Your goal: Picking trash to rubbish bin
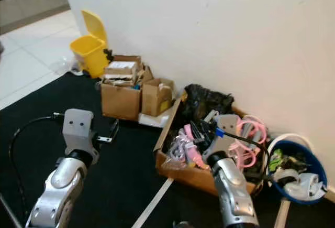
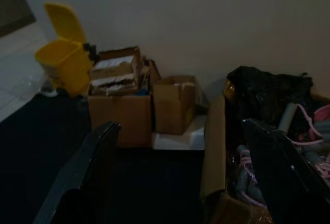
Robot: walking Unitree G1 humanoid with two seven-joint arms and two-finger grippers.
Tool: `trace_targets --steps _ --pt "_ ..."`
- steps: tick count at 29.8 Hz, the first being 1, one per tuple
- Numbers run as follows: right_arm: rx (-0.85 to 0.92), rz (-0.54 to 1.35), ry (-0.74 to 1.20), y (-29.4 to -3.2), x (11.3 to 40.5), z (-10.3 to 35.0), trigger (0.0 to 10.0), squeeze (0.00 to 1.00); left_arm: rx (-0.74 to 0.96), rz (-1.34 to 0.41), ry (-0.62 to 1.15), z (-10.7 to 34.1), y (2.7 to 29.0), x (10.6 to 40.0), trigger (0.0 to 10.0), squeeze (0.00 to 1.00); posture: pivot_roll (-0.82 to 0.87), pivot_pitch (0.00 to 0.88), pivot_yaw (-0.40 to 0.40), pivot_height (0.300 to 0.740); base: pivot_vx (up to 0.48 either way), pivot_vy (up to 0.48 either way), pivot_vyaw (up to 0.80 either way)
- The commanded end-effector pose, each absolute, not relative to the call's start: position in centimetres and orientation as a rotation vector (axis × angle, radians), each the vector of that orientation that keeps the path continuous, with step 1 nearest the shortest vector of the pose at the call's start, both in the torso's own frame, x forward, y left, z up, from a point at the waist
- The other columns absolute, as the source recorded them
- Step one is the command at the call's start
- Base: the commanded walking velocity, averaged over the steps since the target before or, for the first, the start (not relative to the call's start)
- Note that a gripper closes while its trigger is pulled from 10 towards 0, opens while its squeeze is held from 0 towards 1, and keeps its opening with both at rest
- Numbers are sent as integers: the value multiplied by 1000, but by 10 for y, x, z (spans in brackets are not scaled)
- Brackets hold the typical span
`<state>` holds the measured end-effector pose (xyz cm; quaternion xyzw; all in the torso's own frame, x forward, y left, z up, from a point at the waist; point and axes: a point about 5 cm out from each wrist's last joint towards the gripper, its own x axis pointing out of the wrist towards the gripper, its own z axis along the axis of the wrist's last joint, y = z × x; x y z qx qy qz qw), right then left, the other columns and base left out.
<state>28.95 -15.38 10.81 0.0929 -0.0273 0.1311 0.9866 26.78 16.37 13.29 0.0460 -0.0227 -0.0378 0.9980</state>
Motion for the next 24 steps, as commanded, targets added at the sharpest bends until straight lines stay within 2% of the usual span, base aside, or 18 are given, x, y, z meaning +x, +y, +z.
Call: trace_targets --steps 1,24 --pt "195 255 -17 -153 286 99 10000 0 99 -63 -15 126 166 265 10000 0 43 137 -16 740 0 0 -569" --pt "222 249 -14 -153 286 100 10000 0 96 -57 -13 125 166 265 10000 0 38 137 -20 740 0 0 -576"
